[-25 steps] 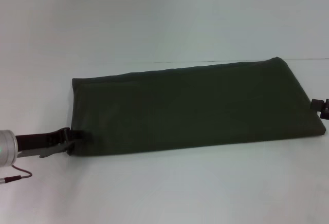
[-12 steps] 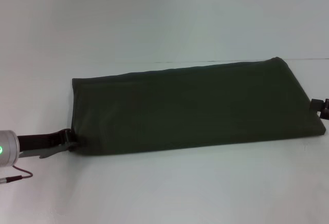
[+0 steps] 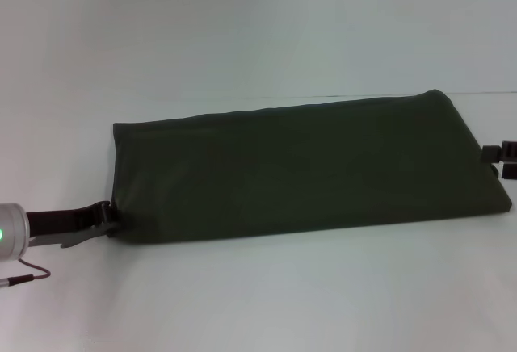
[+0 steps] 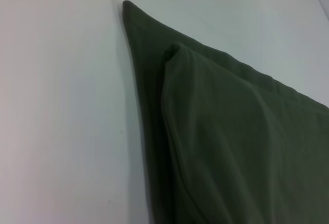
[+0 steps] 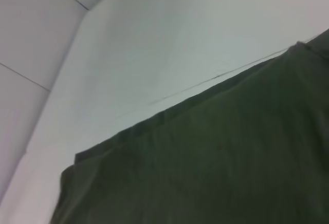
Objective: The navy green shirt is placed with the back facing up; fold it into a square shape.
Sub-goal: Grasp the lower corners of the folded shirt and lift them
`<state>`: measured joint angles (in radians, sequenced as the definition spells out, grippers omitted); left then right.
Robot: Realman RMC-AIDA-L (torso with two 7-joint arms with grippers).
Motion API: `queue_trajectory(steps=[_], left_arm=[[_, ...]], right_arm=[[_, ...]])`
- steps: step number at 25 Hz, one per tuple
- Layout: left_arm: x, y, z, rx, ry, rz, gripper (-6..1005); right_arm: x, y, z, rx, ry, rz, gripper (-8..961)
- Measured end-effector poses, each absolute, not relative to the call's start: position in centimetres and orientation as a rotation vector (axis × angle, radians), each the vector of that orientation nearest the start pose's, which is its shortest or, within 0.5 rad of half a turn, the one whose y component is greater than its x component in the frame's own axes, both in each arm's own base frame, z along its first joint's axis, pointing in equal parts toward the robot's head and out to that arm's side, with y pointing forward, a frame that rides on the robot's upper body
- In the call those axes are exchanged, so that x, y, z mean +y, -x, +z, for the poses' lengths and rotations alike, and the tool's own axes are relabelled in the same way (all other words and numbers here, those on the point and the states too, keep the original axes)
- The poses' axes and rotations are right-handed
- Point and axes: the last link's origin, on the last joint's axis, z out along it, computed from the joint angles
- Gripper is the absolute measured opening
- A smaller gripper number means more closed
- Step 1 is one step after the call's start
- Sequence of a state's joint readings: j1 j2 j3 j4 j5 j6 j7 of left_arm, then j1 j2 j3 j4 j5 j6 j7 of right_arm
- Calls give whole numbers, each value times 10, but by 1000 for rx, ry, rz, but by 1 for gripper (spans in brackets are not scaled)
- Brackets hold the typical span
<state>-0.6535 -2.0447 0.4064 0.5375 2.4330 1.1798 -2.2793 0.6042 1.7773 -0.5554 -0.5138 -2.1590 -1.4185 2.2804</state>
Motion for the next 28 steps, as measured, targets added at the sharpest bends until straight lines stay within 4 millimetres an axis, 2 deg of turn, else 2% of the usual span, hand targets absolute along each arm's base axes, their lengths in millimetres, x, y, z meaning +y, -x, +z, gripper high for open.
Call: queue_trajectory(steps=[5, 13, 20, 28], left_arm=[[371, 321, 6, -1818, 1980, -475, 5], [371, 321, 6, -1818, 1981, -476, 5], [371, 321, 6, -1816, 1982, -475, 5], [372, 322, 6, -1813, 1982, -474, 4]], right_arm=[[393, -320, 122, 1715, 2066, 448, 808], [409, -321, 121, 1662, 2031, 237, 808], [414, -328, 111, 1633, 1998, 151, 809], [414, -334, 100, 1607, 1980, 130, 804]])
